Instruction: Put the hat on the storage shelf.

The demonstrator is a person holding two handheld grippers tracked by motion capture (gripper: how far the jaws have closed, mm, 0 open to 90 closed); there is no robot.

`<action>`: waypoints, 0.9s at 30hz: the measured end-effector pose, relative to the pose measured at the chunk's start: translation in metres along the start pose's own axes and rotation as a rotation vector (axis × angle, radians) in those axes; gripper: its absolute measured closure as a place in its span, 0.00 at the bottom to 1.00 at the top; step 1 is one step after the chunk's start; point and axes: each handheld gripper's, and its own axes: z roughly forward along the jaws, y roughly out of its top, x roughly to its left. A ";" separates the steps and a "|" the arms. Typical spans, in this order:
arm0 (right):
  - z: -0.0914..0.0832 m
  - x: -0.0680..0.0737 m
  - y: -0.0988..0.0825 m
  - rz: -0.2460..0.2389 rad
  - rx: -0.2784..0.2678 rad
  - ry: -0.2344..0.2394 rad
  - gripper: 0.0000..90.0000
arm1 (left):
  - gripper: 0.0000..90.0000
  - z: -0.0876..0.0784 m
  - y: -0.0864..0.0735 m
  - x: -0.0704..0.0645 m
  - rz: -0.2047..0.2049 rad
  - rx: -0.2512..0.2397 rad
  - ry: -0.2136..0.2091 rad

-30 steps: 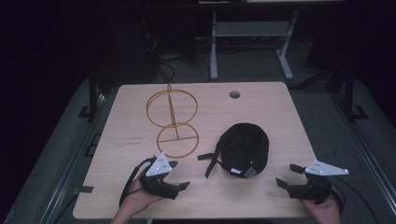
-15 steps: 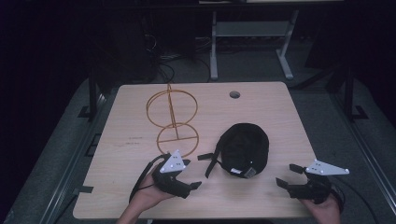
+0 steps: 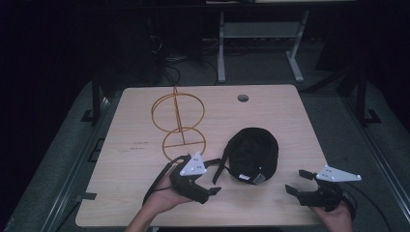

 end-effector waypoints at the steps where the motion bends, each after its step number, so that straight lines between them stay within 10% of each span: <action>1: 0.000 0.000 0.000 0.000 -0.001 0.001 0.18 | 0.21 0.002 0.003 -0.001 0.007 0.003 -0.006; 27: 0.002 0.001 0.001 -0.011 0.008 0.018 0.18 | 0.35 0.068 0.045 -0.013 0.164 0.131 -0.104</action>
